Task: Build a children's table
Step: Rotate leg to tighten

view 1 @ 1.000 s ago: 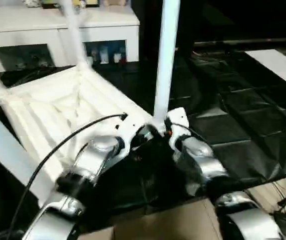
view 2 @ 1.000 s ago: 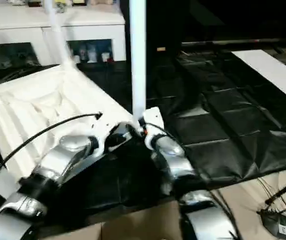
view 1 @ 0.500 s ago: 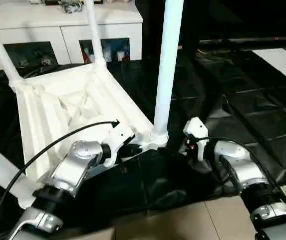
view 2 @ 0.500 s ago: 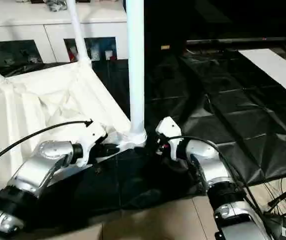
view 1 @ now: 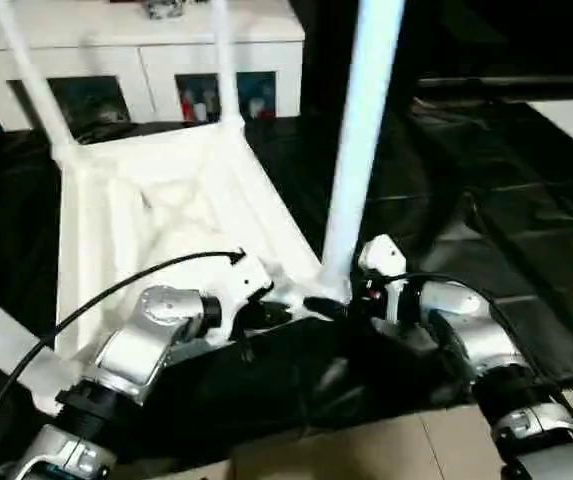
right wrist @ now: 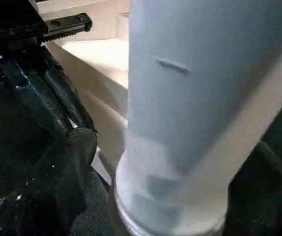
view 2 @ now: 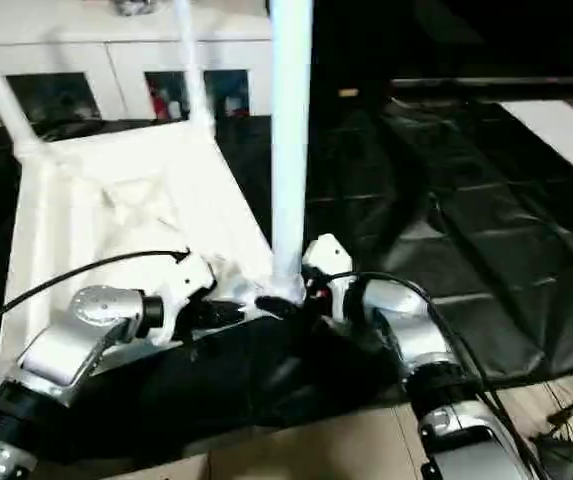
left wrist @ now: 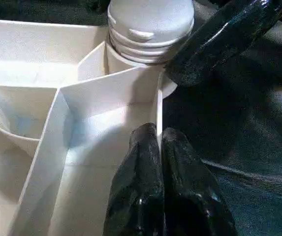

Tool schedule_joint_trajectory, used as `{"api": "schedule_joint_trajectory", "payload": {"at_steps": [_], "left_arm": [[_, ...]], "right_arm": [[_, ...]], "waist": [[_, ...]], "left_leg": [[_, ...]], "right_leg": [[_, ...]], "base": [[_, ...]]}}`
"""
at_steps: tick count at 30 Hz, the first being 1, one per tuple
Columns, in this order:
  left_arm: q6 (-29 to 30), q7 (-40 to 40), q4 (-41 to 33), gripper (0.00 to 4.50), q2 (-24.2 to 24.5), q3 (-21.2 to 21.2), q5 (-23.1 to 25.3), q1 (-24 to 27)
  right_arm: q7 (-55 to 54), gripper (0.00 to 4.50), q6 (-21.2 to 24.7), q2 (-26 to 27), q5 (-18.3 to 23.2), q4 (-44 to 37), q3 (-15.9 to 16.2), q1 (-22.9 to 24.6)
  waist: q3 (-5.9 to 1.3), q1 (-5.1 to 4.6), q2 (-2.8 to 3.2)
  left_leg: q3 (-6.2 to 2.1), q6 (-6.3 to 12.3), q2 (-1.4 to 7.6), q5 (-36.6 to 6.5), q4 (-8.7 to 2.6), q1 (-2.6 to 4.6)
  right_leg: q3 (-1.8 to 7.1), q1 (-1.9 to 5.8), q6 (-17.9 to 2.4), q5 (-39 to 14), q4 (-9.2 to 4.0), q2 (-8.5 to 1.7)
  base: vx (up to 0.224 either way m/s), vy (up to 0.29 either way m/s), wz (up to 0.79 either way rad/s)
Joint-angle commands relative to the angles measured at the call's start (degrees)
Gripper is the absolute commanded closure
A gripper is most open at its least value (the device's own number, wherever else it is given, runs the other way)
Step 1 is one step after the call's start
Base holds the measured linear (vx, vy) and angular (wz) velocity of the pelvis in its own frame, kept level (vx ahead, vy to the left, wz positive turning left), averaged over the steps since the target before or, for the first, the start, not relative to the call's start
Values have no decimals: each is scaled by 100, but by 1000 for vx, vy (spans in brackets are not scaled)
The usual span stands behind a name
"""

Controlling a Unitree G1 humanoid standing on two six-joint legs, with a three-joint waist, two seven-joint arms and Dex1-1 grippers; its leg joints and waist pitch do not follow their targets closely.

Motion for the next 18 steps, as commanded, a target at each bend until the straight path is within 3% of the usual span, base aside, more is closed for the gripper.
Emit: {"api": "schedule_joint_trajectory", "payload": {"at_steps": [1,9,18], "left_arm": [[-29,-172,-108,450,-77,-89,-190,1],[32,-188,-149,450,-53,-84,-175,24],[58,-228,-122,450,-17,-95,-149,28]], "right_arm": [[53,60,29,-36,-61,34,43,-89],[61,130,34,-32,-58,136,16,-156],[114,174,-28,-73,-65,186,-21,-168]], "waist": [[-311,-35,-16],[-313,-30,-8],[-324,-17,-19]], "left_leg": [[9,471,157,-1237,-387,62],[5,424,161,-1251,-386,69],[9,487,155,-1121,-366,67]], "right_leg": [[180,305,-1484,-873,-280,-196],[179,306,-1453,-956,-281,-197],[177,318,-1491,-829,-260,-198]], "base": [[0,0,0],[0,0,0],[0,0,0]]}}
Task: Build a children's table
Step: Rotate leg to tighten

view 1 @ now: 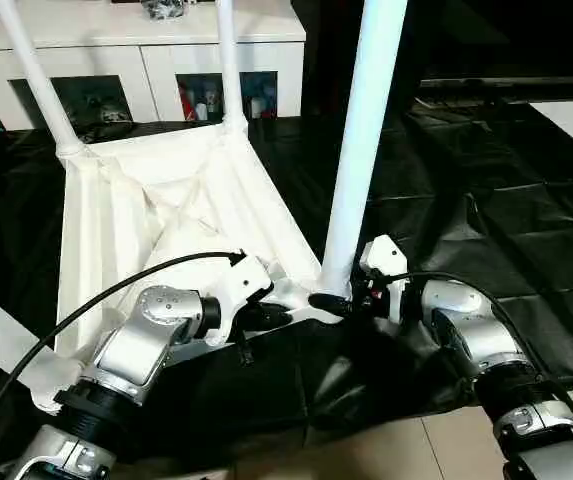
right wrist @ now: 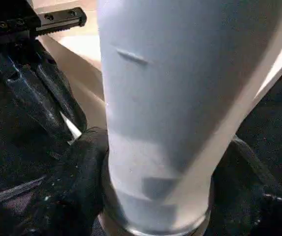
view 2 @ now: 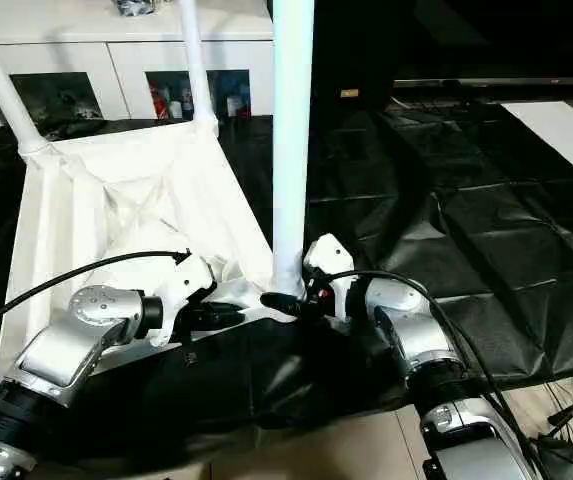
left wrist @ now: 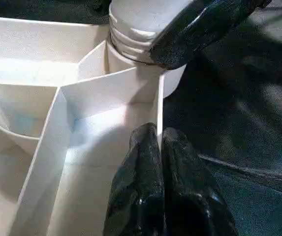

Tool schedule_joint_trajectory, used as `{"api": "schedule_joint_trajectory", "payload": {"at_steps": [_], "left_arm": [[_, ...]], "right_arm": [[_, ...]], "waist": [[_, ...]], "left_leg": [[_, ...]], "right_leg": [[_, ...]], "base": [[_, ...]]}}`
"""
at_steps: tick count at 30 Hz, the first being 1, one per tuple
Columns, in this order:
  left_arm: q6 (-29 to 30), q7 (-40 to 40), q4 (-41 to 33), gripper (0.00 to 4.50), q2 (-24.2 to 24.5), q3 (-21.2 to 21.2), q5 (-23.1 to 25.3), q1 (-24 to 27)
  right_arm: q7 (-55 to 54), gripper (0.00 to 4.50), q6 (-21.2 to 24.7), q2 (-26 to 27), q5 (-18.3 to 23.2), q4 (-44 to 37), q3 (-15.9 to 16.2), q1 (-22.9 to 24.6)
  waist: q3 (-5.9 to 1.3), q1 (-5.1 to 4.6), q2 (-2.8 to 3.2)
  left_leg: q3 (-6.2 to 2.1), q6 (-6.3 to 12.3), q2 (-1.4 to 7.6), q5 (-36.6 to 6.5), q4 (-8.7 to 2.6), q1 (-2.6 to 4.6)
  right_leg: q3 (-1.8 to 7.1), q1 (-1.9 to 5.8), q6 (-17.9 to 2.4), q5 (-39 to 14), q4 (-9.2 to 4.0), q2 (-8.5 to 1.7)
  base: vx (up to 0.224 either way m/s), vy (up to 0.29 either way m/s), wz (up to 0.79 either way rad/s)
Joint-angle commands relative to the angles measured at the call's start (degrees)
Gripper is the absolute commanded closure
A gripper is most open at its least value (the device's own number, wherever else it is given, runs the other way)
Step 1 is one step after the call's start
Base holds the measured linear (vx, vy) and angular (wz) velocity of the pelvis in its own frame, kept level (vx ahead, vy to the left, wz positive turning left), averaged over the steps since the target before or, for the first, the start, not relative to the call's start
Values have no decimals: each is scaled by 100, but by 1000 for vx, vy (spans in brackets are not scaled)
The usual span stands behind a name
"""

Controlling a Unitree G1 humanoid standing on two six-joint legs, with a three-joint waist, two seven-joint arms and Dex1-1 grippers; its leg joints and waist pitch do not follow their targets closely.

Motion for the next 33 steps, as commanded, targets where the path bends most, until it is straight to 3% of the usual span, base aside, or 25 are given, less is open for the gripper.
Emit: {"api": "schedule_joint_trajectory", "payload": {"at_steps": [1,8,9,11,14,15,17,20,24,27,29,31,33], "left_arm": [[36,-132,-106,450,-42,-100,-144,20],[165,-11,22,450,-104,-69,-102,-17],[177,55,74,450,-139,-55,-82,-39],[182,403,361,450,-342,14,10,-173],[170,944,809,450,-683,137,106,-390],[148,1250,1093,450,-889,195,152,-533],[151,1556,1373,450,-1086,260,195,-682],[64,2400,2111,450,-1515,495,267,-1088],[-359,3126,2973,450,-1856,628,403,-1524],[-408,3110,3041,450,-1884,606,423,-1555],[-473,3056,3131,450,-1911,593,441,-1576],[-541,3027,3206,450,-1923,587,443,-1586],[-608,2988,3264,450,-1922,580,439,-1595]], "right_arm": [[90,178,-24,-34,-19,91,-15,-110],[-422,184,-52,243,57,242,-194,-114],[-568,185,-81,305,54,278,-232,-120],[-1252,185,-50,582,77,455,-425,-176],[-2175,185,-100,926,56,670,-633,-225],[-2692,185,-139,1107,41,754,-740,-236],[-3144,185,-113,1282,53,840,-844,-256],[-4358,185,-32,1591,-175,1130,-915,-401],[-5496,186,93,2029,-196,1670,-1111,-698],[-5513,186,8,2076,-314,1747,-1004,-743],[-5459,186,-188,2134,-329,1750,-1055,-771],[-5463,116,-315,2165,-241,1744,-1169,-785],[-5443,116,-407,2169,-221,1749,-1205,-788]], "waist": [[-324,-31,-17],[-322,-48,-11],[-308,-80,-7],[-292,-108,-11],[-275,-133,-17],[-273,-134,-66],[-262,-127,-25],[-277,-115,-17],[-292,-98,-12],[-299,-87,-16],[-293,-91,-64],[-279,-90,-68],[-275,-87,-70]], "left_leg": [[10,490,149,-1117,-374,63],[10,461,147,-1158,-372,66],[1,386,146,-1296,-386,56],[7,333,136,-1437,-392,58],[-10,129,125,-1770,-414,86],[-11,106,124,-1836,-413,94],[-6,67,114,-1863,-416,120],[-15,22,106,-1883,-419,120],[-4,90,77,-1844,-412,127],[-13,159,82,-1718,-419,89],[-7,247,74,-1698,-417,67],[-6,278,78,-1822,-423,87],[-10,283,77,-1893,-429,90]], "right_leg": [[181,315,-1495,-820,-263,-199],[180,311,-1521,-837,-263,-200],[178,308,-1490,-1028,-277,-203],[180,293,-1445,-1225,-302,-197],[182,268,-1222,-1883,-368,-216],[178,261,-1136,-2066,-394,-217],[189,211,-1052,-2215,-426,-211],[180,224,-1030,-2144,-418,-204],[185,216,-1009,-1939,-425,-194],[192,248,-1003,-1764,-405,-206],[197,258,-976,-1823,-406,-205],[211,228,-921,-2065,-438,-204],[214,221,-885,-2185,-450,-211]], "base": [[0,0,0],[0,0,0],[0,0,0],[0,0,0],[0,0,0],[0,0,0],[0,0,0],[0,0,0],[0,0,0],[0,0,0],[0,0,0],[0,0,0],[0,0,0]]}}
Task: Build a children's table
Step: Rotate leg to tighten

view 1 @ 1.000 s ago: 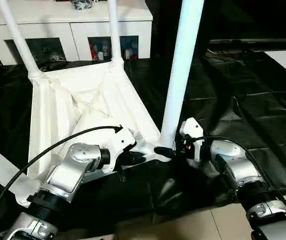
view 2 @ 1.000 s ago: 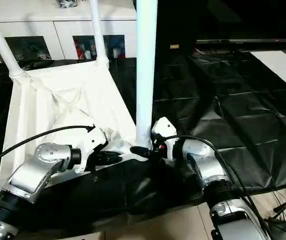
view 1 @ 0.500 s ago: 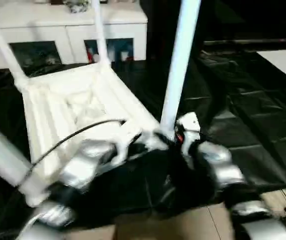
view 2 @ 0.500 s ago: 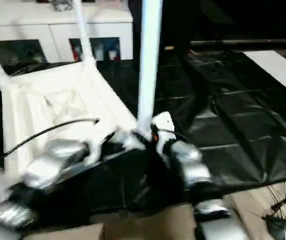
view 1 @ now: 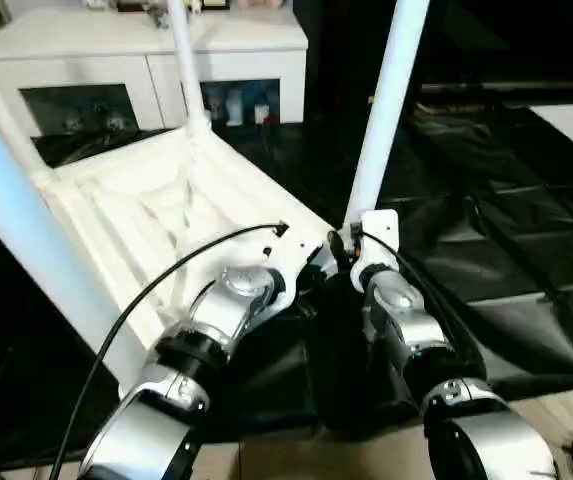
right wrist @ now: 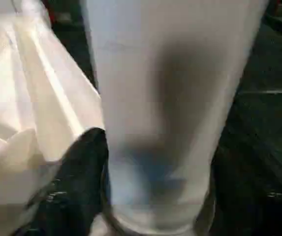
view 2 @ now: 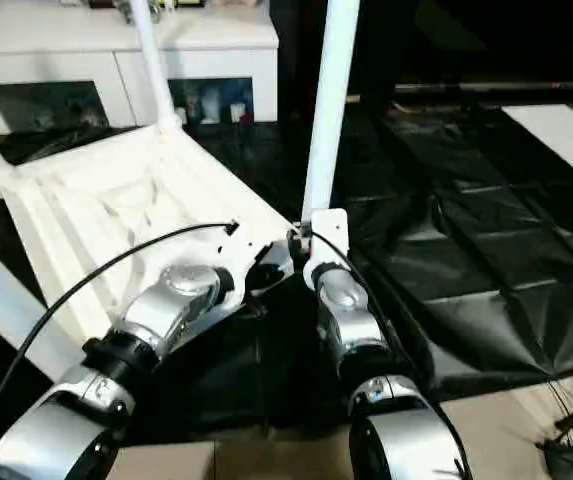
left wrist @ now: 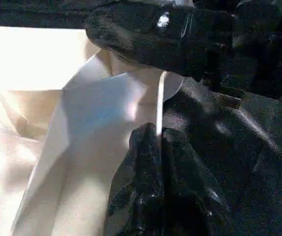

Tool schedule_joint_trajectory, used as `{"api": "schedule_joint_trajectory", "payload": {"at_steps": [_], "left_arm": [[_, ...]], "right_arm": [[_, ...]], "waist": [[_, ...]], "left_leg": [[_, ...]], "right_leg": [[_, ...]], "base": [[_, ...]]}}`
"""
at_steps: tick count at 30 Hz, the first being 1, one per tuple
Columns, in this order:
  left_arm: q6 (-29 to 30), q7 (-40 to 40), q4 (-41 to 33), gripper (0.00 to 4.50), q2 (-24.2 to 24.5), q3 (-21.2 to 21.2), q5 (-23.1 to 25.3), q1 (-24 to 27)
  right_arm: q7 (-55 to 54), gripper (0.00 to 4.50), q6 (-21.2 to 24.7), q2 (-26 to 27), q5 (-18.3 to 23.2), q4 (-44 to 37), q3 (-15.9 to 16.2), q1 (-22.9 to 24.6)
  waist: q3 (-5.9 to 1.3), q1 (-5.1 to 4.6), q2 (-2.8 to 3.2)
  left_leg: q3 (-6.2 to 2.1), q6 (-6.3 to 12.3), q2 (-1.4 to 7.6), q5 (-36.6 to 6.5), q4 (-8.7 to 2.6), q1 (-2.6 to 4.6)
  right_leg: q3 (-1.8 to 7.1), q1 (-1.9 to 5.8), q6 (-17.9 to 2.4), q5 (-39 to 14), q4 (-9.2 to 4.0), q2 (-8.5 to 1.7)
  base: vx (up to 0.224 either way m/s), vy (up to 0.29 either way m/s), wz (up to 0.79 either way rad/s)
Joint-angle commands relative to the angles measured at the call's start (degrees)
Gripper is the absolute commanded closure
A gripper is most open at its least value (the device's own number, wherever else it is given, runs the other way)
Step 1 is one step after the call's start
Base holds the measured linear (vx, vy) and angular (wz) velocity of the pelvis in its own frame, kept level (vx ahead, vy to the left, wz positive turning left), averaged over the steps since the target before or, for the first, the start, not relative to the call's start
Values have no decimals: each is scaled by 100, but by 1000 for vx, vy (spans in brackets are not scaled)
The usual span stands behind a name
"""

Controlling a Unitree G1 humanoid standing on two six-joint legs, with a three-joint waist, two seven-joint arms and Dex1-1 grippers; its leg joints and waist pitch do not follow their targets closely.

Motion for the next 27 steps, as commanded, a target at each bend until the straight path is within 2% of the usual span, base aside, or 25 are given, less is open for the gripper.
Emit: {"api": "schedule_joint_trajectory", "payload": {"at_steps": [1,3,4,6,7,8,9,11,12,13,14,15,17,18,20,21,24,25,27], "left_arm": [[-239,359,366,450,-19,233,-47,91],[-275,46,180,450,74,141,-62,211],[-289,-43,116,450,105,105,-57,247],[-262,-185,-10,450,161,73,-77,320],[-319,-433,-203,450,269,15,-97,436],[-401,-592,-310,450,343,-29,-98,504],[-429,-730,-416,450,404,-59,-113,567],[-376,-812,-525,450,470,-45,-141,640],[-364,-863,-589,450,516,-46,-151,683],[-379,-951,-692,450,585,-65,-154,748],[-334,-1281,-1016,450,810,-77,-252,941],[-327,-1489,-1204,450,928,-80,-316,1044],[-338,-1544,-1255,450,954,-80,-329,1070],[-325,-1760,-1454,450,1048,-46,-444,1171],[-306,-1888,-1575,450,1112,-20,-522,1229],[-267,-2038,-1731,450,1192,4,-620,1299],[-206,-2414,-2074,450,1355,-19,-798,1447],[-132,-2807,-2424,450,1518,-110,-968,1591],[-83,-2944,-2554,450,1578,-145,-1013,1643]], "right_arm": [[219,113,-167,232,82,47,128,43],[282,78,-364,148,24,-87,182,84],[304,71,-409,115,9,-127,192,93],[391,70,-479,22,-73,-189,261,102],[549,70,-564,-148,-221,-265,371,115],[639,70,-606,-248,-299,-300,421,123],[722,70,-639,-331,-321,-329,429,135],[977,70,-676,-434,-266,-374,392,163],[1117,70,-699,-499,-239,-400,378,181],[1271,70,-746,-593,-213,-430,381,204],[1979,70,-771,-911,-116,-591,467,311],[2488,70,-712,-1077,-3,-715,516,391],[2641,70,-677,-1108,48,-754,528,416],[3268,70,-532,-1231,287,-1001,566,538],[3783,70,-339,-1322,481,-1247,629,654],[4321,70,-235,-1464,580,-1506,763,797],[4864,70,-203,-1686,560,-1695,942,956],[5391,70,35,-1848,639,-1849,1072,1074],[5532,70,108,-1901,625,-1866,1109,1100]], "waist": [[-251,-58,-106],[-258,-100,-100],[-263,-119,-99],[-273,-129,-111],[-273,-146,-91],[-281,-132,-74],[-289,-125,-82],[-297,-112,-82],[-295,-101,-85],[-299,-94,-82],[-305,-93,-90],[-303,-76,-94],[-305,-71,-85],[-292,-70,-72],[-286,-51,-82],[-282,-37,-83],[-274,-42,-93],[-277,-50,-116],[-276,-40,-93]], "left_leg": [[-52,259,103,-1975,-481,-26],[-75,203,113,-2054,-492,-29],[-67,210,120,-2064,-479,-3],[-55,240,127,-1996,-469,5],[-35,315,130,-1885,-464,-5],[-40,323,134,-1850,-460,1],[-22,385,142,-1656,-445,-10],[-2,435,146,-1586,-433,9],[-3,504,147,-1461,-433,-19],[-6,516,150,-1423,-432,-17],[-7,539,152,-1401,-427,-20],[-5,606,164,-1321,-417,-29],[12,710,170,-1267,-404,-13],[13,702,168,-1292,-417,-6],[6,698,184,-1372,-423,-1],[6,702,189,-1401,-433,6],[1,605,195,-1485,-444,2],[-3,583,193,-1533,-449,6],[-4,586,203,-1481,-447,5]], "right_leg": [[102,205,-821,-2408,-477,-215],[88,205,-718,-2632,-498,-225],[107,175,-771,-2563,-505,-228],[116,179,-863,-2353,-492,-226],[121,177,-993,-2101,-472,-215],[121,179,-1023,-2029,-460,-223],[128,201,-1155,-1701,-426,-211],[132,195,-1224,-1538,-412,-212],[127,225,-1275,-1373,-386,-207],[125,230,-1288,-1329,-378,-208],[123,242,-1306,-1271,-368,-208],[126,258,-1339,-1136,-353,-215],[132,246,-1453,-988,-341,-203],[127,238,-1472,-1071,-353,-199],[132,252,-1449,-1164,-360,-208],[134,253,-1441,-1171,-361,-190],[140,242,-1427,-1347,-368,-203],[136,249,-1415,-1412,-368,-197],[146,241,-1423,-1390,-362,-207]], "base": [[0,0,0],[0,0,0],[0,0,0],[0,0,0],[0,0,0],[0,0,0],[0,0,0],[0,0,0],[0,0,0],[0,0,0],[0,0,0],[0,0,0],[0,0,0],[0,0,0],[0,0,0],[0,0,0],[0,0,0],[0,0,0],[0,0,0]]}}
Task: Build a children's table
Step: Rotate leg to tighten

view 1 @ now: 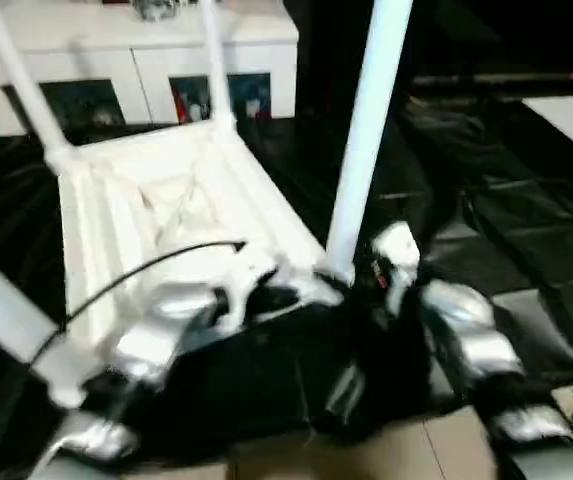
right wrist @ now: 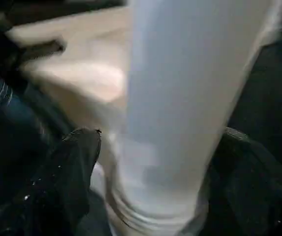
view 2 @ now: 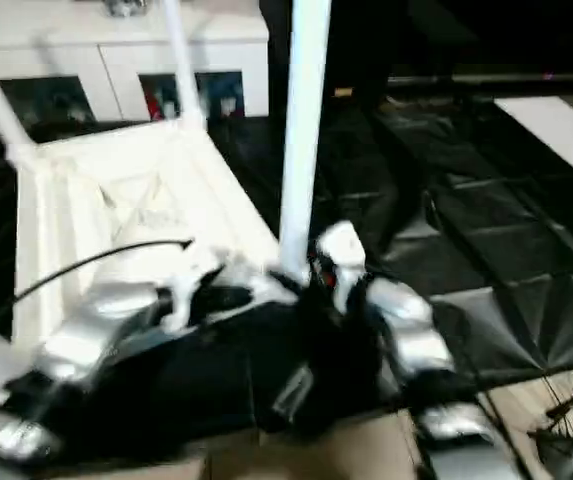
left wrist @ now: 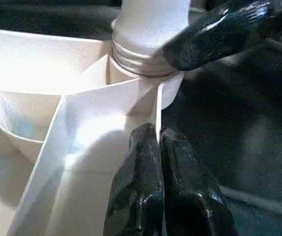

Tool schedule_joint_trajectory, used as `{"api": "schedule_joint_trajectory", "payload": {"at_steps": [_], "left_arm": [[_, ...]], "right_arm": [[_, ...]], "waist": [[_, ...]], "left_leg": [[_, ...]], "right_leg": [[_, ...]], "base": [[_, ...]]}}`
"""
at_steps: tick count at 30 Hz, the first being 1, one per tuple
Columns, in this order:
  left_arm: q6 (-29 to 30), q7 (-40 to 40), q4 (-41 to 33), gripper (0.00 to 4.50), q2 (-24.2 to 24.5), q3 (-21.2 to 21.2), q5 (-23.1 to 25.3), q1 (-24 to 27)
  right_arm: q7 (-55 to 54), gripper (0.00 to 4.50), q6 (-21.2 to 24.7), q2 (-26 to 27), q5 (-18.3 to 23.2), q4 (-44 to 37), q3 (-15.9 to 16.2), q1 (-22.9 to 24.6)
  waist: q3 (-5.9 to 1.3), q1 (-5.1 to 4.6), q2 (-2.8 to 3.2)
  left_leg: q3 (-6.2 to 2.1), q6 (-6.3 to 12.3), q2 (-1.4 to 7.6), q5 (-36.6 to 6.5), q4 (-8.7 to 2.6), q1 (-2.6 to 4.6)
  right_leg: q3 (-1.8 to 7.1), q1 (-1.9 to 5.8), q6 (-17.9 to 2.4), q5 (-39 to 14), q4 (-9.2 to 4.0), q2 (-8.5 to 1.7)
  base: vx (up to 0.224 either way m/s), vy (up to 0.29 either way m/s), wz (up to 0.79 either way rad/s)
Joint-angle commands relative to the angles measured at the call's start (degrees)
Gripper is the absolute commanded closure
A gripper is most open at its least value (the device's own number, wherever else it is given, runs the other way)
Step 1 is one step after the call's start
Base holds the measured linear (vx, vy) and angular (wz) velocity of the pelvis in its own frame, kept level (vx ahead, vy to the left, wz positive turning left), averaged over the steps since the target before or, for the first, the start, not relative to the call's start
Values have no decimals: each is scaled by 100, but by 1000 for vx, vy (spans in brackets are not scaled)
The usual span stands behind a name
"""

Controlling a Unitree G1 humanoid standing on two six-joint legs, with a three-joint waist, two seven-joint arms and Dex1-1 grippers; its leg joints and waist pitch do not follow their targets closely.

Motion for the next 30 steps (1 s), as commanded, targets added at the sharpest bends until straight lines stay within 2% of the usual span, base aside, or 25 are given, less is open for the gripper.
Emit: {"api": "schedule_joint_trajectory", "payload": {"at_steps": [1,4,11,12,14,16,23,30], "left_arm": [[65,-435,-318,450,-13,-159,-324,86],[127,-617,-426,450,43,-215,-367,123],[222,-701,-545,450,126,-246,-373,162],[248,-730,-559,450,150,-243,-359,168],[260,-734,-563,450,158,-240,-347,167],[280,-729,-574,450,167,-242,-351,166],[299,-727,-576,450,188,-250,-349,152],[307,-730,-556,450,200,-249,-326,142]], "right_arm": [[346,70,180,-47,17,-106,122,-1],[275,70,147,-78,-83,-22,132,-27],[515,70,329,-187,-38,-190,211,65],[546,88,338,-202,-64,-208,228,92],[554,88,331,-200,-80,-185,227,96],[541,116,318,-191,-89,-148,221,89],[489,169,350,-167,-84,-106,189,49],[487,181,374,-151,-65,-67,176,27]], "waist": [[-313,-8,-66],[-317,16,-58],[-316,33,-64],[-319,37,-65],[-322,38,-65],[-323,37,-57],[-331,32,-61],[-338,34,-67]], "left_leg": [[-3,600,186,-1368,-378,31],[14,659,189,-1112,-359,36],[21,654,180,-1073,-345,39],[20,655,181,-1046,-342,40],[23,661,179,-1026,-336,42],[21,654,174,-1024,-334,38],[18,665,172,-982,-323,40],[18,689,170,-948,-314,38]], "right_leg": [[158,261,-1468,-1239,-316,-207],[162,249,-1579,-885,-276,-198],[162,271,-1569,-853,-266,-199],[164,274,-1567,-833,-263,-202],[163,272,-1584,-798,-259,-202],[162,277,-1584,-794,-258,-200],[158,282,-1608,-724,-244,-196],[156,293,-1634,-651,-229,-196]], "base": [[0,0,0],[0,0,0],[0,0,0],[0,0,0],[0,0,0],[0,0,0],[0,0,0],[0,0,0]]}}
